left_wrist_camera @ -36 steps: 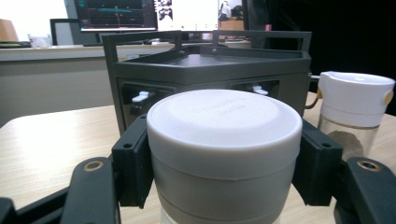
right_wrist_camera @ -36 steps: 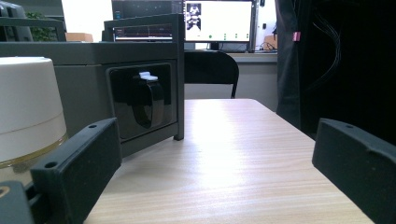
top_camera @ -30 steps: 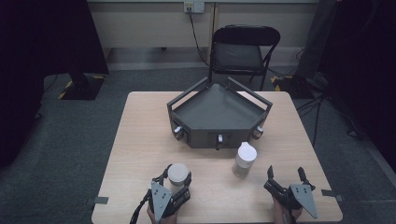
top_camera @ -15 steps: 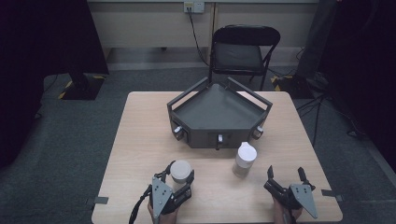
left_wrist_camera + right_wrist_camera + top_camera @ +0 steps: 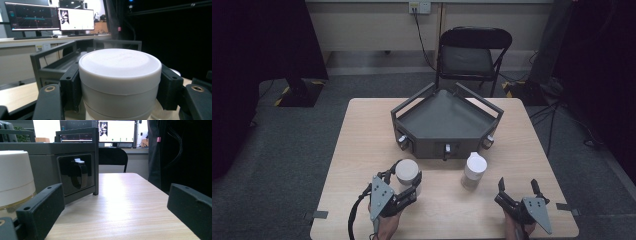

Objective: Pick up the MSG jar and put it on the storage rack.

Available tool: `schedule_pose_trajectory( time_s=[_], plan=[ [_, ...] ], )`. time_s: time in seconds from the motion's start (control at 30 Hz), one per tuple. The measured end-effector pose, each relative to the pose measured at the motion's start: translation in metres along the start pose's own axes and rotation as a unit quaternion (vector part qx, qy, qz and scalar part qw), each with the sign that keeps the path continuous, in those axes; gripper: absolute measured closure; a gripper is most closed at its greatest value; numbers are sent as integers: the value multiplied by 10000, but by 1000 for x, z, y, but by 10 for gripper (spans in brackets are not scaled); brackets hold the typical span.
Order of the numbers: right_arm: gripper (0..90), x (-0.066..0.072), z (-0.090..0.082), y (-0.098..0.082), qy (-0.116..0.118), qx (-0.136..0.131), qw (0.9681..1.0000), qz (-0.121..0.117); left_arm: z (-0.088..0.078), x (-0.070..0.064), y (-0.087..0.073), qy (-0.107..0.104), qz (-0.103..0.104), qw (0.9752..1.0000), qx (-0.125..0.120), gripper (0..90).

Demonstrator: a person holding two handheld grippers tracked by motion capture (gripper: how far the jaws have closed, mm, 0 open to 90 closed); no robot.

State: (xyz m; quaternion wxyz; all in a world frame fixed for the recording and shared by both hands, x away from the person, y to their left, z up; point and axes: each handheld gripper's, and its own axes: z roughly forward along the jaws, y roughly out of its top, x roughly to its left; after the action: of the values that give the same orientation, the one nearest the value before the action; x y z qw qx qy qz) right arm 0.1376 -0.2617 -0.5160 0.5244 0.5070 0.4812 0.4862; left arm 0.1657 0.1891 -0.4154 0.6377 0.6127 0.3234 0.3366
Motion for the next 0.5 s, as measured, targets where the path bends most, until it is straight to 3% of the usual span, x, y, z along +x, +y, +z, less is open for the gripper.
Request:
schedule_pose_trajectory(
  time_s=[0.17,0.23,0.5],
  plan=[
    [1,0,0,0,-2,1,10000,1,15,11,14,-125,66,9999,15,343],
    [1,0,0,0,-2,0,10000,0,21,15,18,-178,-1,9998,-11,343],
    [2,0,0,0,-6,2,10000,0,49,29,39,-197,-43,9998,-40,344]
  ],
)
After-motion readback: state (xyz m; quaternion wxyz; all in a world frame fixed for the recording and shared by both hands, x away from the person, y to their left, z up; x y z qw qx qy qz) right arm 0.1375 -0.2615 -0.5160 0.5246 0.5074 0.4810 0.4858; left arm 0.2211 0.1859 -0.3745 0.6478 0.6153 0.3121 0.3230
